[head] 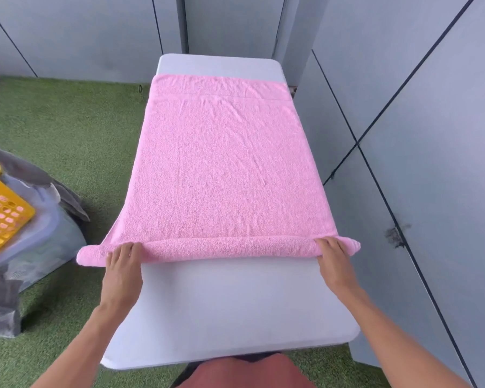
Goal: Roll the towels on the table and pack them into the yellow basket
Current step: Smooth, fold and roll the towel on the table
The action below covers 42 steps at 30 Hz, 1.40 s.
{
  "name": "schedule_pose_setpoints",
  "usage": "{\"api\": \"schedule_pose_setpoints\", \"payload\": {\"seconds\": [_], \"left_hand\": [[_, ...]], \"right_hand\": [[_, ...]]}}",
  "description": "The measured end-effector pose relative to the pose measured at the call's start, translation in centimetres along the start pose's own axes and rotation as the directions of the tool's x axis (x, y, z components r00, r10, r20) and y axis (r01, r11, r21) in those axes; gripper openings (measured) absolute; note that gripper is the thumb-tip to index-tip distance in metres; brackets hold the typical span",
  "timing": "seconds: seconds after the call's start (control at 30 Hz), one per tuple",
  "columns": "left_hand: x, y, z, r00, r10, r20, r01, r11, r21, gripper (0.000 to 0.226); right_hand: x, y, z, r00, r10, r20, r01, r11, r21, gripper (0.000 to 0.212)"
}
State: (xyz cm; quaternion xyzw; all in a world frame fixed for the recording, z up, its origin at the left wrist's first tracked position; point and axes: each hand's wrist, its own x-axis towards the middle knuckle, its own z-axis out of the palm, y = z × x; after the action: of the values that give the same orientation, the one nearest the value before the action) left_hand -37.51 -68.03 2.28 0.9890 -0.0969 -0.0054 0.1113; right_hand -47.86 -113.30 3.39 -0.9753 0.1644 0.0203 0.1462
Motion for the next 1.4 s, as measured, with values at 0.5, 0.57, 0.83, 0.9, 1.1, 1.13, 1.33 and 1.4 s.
{"api": "schedule_pose_setpoints", "payload": {"seconds": [0.5, 0.57, 0.83, 0.9, 1.1, 1.13, 1.33, 1.4], "left_hand": [[-1.3, -0.1, -1.0, 0.955, -0.075, 0.287, 0.122, 0.981, -0.152, 0.038], [0.2, -0.4, -2.1, 0.897, -0.121, 0.426, 0.214, 0.961, -0.178, 0.037], [-0.2, -0.3, -2.4, 0.989, -0.145, -0.010, 0.145, 0.989, -0.033, 0.015], [-2.5, 0.8, -1.6, 0.996, -0.040, -0.082, 0.042, 0.999, 0.030, 0.021], [-3.4, 0.7, 0.6, 0.996, 0.078, -0.051, -0.078, 0.997, -0.002, 0.062], [-2.5, 0.4, 0.8, 0.997, 0.069, -0.039, -0.070, 0.997, -0.024, 0.063], [2.1, -1.2, -0.3, 0.975, -0.006, 0.224, 0.029, 0.994, -0.101, 0.048], [2.7, -1.4, -1.7, 0.921, 0.008, 0.390, 0.025, 0.997, -0.079, 0.037]], "right_hand": [[-0.3, 1.1, -4.4, 0.829, 0.334, 0.448, -0.235, 0.936, -0.264, 0.037], [1.0, 1.0, -4.3, 0.834, 0.325, 0.445, -0.323, 0.943, -0.083, 0.041], [-0.5, 0.0, -1.7, 0.980, 0.105, -0.171, -0.138, 0.972, -0.191, 0.042], [-1.6, -0.3, -0.9, 0.982, 0.064, -0.176, -0.086, 0.989, -0.119, 0.049], [-2.8, 0.0, 1.1, 0.998, -0.020, -0.063, 0.025, 0.997, 0.074, 0.066], [-2.2, 0.0, 1.0, 0.997, -0.033, -0.065, 0.038, 0.996, 0.078, 0.067], [-0.1, -0.1, -0.8, 0.999, -0.032, 0.029, 0.033, 0.999, -0.028, 0.049], [0.2, 0.4, -1.8, 0.974, -0.021, 0.224, 0.054, 0.988, -0.142, 0.043]]}}
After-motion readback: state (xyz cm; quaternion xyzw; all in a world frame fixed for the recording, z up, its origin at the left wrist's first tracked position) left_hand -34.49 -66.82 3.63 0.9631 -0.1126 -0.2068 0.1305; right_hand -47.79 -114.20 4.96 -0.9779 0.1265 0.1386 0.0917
